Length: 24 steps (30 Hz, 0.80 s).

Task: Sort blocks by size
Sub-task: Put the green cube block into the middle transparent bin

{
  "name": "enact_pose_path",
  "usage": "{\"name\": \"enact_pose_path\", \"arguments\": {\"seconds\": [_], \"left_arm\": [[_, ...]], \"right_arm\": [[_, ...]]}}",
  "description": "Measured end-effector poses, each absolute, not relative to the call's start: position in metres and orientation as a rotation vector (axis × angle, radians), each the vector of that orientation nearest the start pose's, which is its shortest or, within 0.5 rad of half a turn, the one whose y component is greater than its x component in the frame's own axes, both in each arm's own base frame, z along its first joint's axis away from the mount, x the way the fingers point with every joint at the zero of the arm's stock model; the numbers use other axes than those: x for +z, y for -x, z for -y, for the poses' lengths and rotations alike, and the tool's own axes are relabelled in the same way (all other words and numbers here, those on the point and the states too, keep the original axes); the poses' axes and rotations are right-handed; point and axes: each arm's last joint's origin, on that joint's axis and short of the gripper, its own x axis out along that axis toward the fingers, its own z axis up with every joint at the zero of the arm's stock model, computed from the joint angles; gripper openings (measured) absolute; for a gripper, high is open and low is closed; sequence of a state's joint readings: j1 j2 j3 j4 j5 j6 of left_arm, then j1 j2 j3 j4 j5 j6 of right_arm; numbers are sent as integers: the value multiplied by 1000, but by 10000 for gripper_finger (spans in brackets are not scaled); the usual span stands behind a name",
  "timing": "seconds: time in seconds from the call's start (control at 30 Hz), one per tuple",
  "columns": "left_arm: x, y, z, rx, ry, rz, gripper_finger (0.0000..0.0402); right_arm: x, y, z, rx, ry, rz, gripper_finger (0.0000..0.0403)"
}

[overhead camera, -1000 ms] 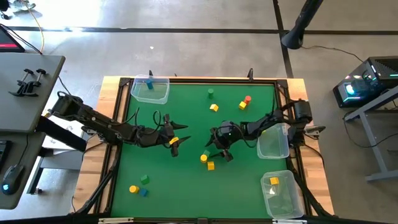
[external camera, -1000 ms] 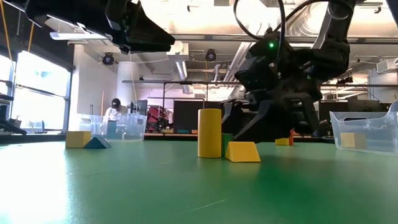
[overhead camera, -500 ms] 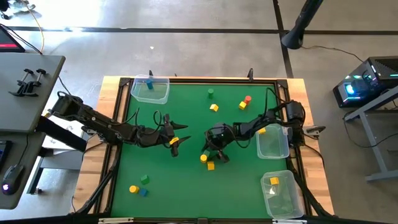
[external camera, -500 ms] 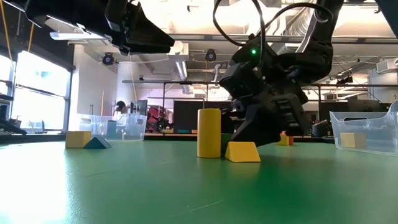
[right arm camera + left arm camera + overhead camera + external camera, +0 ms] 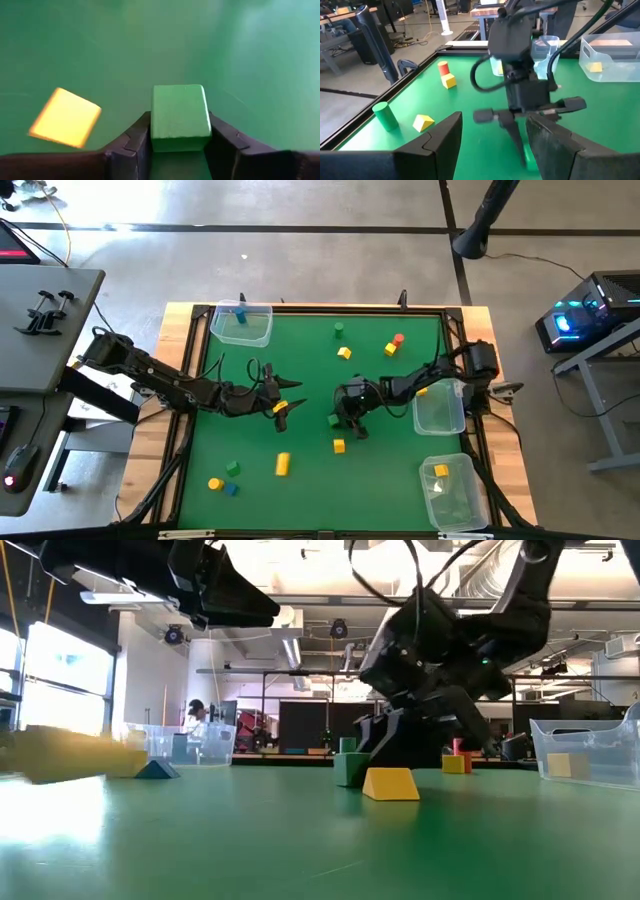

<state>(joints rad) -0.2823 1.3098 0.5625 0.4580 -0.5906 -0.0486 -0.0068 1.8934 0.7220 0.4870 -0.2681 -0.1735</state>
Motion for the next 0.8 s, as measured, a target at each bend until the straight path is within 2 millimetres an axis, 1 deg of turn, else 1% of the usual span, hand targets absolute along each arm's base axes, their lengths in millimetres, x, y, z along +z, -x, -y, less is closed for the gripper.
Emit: {"name": "enact_pose_path", "arguments": {"seconds": [0.13, 0.27, 0.37, 0.47, 0.57, 0.63, 0.73, 0.8], "left_arm": [[210, -254, 57, 312, -74, -257, 207], [210, -254, 57, 312, -75, -258, 207], [209, -254, 57, 312, -76, -260, 207], [209, -254, 57, 312, -76, -260, 207], [209, -254, 57, 312, -76, -260, 207], [209, -254, 57, 313, -76, -260, 207], [209, -254, 57, 313, -74, -260, 207], [209, -254, 57, 313, -75, -259, 207]], "right_arm": [[101, -309, -2, 160, 94, -677, 131], [120, -287, 1, -16, 107, -654, 131], [133, -269, -3, -111, 97, -663, 131], [148, -251, -12, -193, 68, -702, 131], [164, -233, -26, -270, 56, -772, 131], [180, -222, -36, -322, 44, -798, 131], [200, -204, -46, -413, -45, -882, 131], [209, -191, -48, -485, -125, -961, 131]]}}
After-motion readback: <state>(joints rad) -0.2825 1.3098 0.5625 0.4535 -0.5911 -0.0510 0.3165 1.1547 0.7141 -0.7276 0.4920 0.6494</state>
